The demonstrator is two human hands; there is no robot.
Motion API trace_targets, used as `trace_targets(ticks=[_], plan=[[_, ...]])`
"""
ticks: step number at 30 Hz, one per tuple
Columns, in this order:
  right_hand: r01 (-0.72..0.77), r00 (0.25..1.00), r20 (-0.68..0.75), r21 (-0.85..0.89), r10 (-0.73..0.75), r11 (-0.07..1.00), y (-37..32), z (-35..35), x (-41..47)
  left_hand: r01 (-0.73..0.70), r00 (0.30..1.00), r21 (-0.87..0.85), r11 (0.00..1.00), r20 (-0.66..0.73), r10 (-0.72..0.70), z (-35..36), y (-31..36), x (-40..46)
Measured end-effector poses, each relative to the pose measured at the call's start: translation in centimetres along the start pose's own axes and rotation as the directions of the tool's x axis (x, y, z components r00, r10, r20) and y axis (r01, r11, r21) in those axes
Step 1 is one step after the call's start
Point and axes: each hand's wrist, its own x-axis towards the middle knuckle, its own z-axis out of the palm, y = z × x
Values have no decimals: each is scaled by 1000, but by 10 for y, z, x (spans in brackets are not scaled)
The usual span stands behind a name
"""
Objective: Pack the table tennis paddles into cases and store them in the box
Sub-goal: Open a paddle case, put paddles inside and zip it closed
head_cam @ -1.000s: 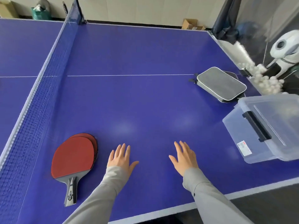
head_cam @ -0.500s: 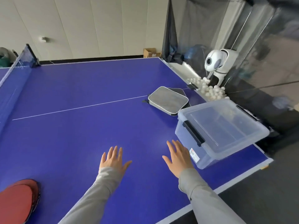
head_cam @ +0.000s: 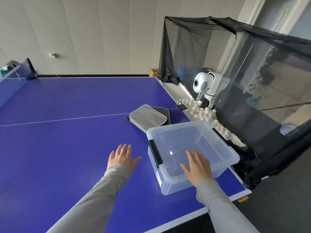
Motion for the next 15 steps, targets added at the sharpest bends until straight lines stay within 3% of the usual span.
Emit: trace_targets(ticks=[15], plan=[[60, 998, 10, 75, -61, 995, 52, -3, 163, 85, 996, -176, 981, -12, -89, 22, 85, 152]])
